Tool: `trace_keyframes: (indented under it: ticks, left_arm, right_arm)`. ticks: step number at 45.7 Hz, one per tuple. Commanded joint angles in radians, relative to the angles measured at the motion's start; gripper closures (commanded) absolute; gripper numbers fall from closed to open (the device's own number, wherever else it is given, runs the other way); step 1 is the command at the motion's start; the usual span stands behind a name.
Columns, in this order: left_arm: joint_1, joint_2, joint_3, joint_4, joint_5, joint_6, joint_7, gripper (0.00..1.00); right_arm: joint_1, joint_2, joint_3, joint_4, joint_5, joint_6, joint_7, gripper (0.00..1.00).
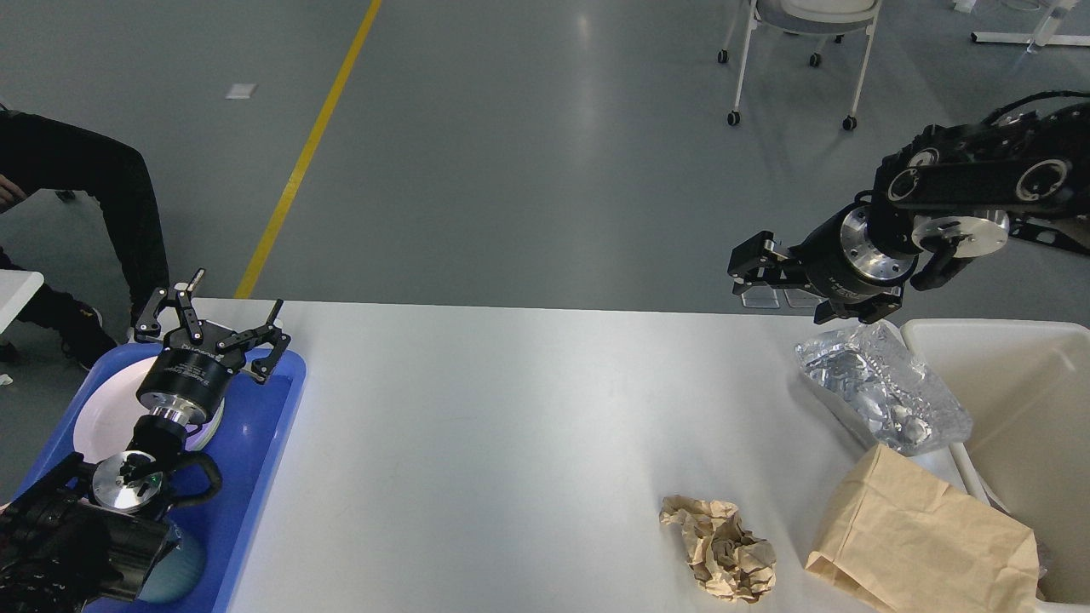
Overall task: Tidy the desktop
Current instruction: 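Lower the right gripper onto the brown paper bag and grasp it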
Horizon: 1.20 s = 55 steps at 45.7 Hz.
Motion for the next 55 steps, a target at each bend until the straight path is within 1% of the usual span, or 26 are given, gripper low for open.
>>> trace_keyframes:
  ticks: [1,5,7,10,13,17,20,27,33,38,45,51,55]
  left_arm:
    - [0.0,0.0,0.001,0.0,0.0,0.0,0.0,0.04]
    - [0.0,0.0,-0.001,0.0,0.0,0.0,0.0,0.04]
    - [0.0,0.0,-0.001,0.0,0.0,0.0,0.0,0.04]
    - [0.0,0.0,0.001,0.0,0.0,0.0,0.0,0.04]
    - [0.0,0.0,0.001,0.0,0.0,0.0,0.0,0.04]
    - [0.0,0.0,-0.001,0.0,0.0,0.0,0.0,0.04]
    - [0.0,0.0,-0.001,0.0,0.0,0.0,0.0,0.04]
    - [0.0,0.0,0.001,0.0,0.0,0.0,0.0,0.04]
    - [0.0,0.0,-0.001,0.0,0.0,0.0,0.0,0.04]
    - [0.0,0.0,-0.001,0.0,0.0,0.0,0.0,0.04]
    - [0.0,0.0,-0.001,0.0,0.0,0.0,0.0,0.04]
    - [0.0,0.0,-0.001,0.0,0.0,0.0,0.0,0.04]
    - [0.0,0.0,-0.001,0.0,0.0,0.0,0.0,0.04]
  right_arm:
    - [0.146,-0.028,-0.002,0.089,-0.003,0.135,-0.001,0.0]
    - [0.233,-0.043,0.004,0.094,-0.003,0.278,0.0,0.0]
    - [0.266,-0.045,0.009,0.094,-0.003,0.333,0.0,0.0]
    - [0.284,-0.046,0.026,0.092,-0.003,0.387,0.0,0.0]
    - [0.278,-0.048,0.029,0.083,-0.003,0.387,-0.001,0.0]
    - [0.225,-0.048,0.018,0.068,-0.018,0.353,-0.001,0.0]
    - [0.114,-0.052,0.012,0.034,-0.064,0.317,-0.003,0.0]
    - [-0.162,-0.1,0.001,-0.067,-0.236,0.266,-0.003,0.0]
    - [-0.346,-0.109,0.0,-0.124,-0.274,0.189,-0.004,0.0]
    - [-0.447,-0.102,0.001,-0.167,-0.274,0.142,-0.004,0.0]
    - [-0.572,-0.097,0.012,-0.262,-0.274,0.105,-0.004,0.0]
    - [-0.662,-0.077,0.053,-0.304,-0.273,0.057,-0.004,0.0]
    - [-0.707,-0.069,0.081,-0.334,-0.273,0.047,-0.004,0.0]
